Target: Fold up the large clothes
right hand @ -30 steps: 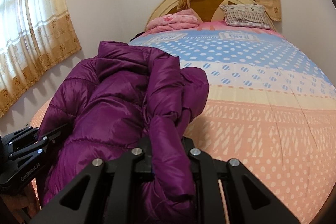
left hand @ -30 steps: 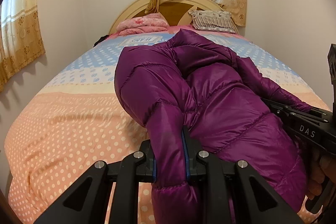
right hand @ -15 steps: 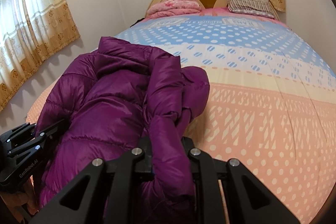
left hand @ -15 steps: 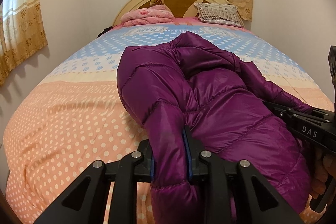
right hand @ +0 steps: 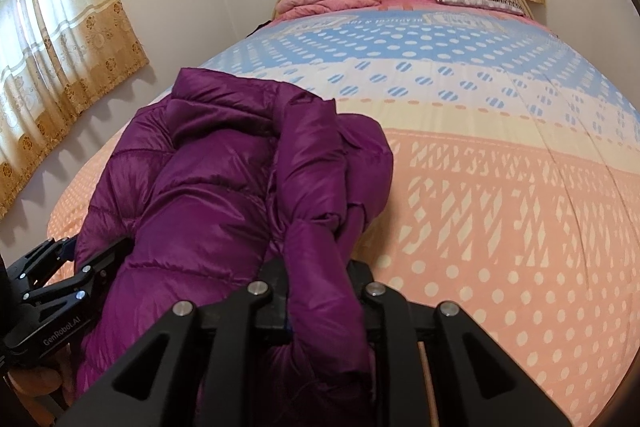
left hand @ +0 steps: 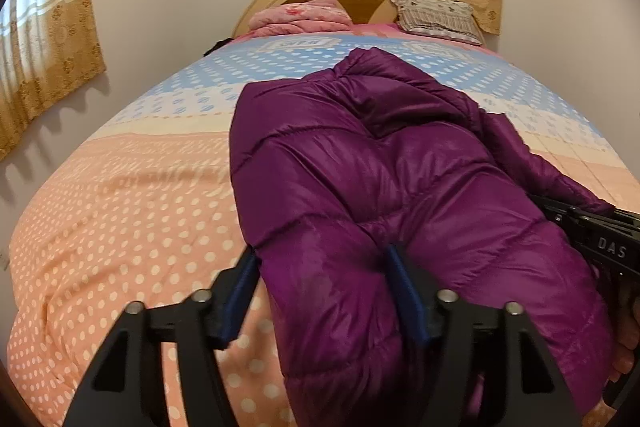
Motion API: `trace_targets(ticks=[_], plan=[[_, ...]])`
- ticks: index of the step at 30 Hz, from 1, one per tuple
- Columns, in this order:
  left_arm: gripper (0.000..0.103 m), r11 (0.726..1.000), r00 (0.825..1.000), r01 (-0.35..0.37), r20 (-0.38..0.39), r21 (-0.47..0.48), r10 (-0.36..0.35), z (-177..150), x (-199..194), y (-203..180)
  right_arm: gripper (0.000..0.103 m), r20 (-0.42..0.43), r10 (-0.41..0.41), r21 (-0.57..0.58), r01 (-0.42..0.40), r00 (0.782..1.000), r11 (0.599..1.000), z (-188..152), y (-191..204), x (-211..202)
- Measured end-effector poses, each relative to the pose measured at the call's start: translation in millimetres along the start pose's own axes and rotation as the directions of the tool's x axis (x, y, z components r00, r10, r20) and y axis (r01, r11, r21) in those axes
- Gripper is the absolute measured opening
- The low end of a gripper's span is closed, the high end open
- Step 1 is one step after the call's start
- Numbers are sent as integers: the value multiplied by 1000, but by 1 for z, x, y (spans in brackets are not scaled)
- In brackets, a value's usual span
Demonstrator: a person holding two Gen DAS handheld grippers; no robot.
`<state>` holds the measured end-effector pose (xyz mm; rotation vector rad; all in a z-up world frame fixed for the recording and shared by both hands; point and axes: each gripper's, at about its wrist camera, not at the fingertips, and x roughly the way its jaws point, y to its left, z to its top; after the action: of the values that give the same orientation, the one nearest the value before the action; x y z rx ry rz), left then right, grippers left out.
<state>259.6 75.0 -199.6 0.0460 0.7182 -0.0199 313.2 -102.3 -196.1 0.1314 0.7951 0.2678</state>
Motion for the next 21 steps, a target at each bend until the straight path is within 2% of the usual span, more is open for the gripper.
trace_targets(ticks=[8, 21], plan=[[88, 999, 1000, -19, 1, -43, 19, -5, 7, 10, 29, -9, 4, 26, -4, 1000, 1000, -5, -1, 7], [100, 994, 1000, -3, -24, -110, 0, -5, 20, 21, 38, -10, 0, 56, 1, 1000, 998, -10, -6, 13]])
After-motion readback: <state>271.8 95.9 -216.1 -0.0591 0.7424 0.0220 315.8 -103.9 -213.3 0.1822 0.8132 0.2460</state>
